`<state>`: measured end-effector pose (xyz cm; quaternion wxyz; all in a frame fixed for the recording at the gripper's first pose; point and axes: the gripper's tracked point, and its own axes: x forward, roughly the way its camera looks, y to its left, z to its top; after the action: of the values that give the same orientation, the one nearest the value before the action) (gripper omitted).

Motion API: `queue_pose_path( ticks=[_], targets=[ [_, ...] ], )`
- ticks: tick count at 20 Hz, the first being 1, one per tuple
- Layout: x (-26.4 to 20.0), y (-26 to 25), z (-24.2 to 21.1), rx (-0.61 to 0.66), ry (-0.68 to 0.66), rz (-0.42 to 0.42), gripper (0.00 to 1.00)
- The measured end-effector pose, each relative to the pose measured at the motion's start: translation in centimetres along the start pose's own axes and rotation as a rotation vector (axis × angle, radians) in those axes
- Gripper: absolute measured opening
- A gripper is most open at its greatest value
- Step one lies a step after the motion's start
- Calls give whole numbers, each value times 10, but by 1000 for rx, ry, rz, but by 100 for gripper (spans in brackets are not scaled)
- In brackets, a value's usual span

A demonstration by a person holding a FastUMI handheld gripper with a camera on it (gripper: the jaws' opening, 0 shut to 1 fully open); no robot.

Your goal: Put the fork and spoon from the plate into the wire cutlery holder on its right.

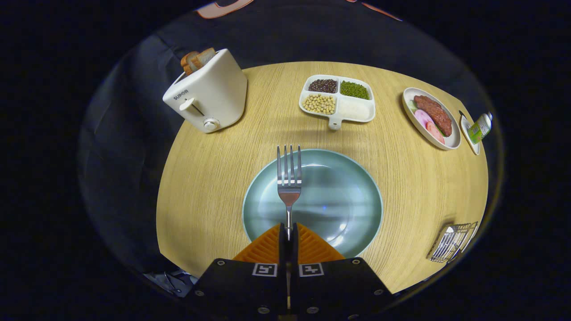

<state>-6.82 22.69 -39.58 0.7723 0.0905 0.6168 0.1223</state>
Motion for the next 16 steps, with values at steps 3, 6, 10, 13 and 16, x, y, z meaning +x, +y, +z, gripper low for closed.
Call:
queue_pose_path(
  ticks=[3,6,10,13,16],
  targets=[
    [-30,-13,3,58,-62,-7,3],
    [-63,-36,-1,114,-116,-16,3],
    [-96,-79,-18,176,-161,-26,3],
    [-121,-124,-37,202,-177,-46,3],
    [-144,-170,-55,224,-192,-61,3]
  ],
)
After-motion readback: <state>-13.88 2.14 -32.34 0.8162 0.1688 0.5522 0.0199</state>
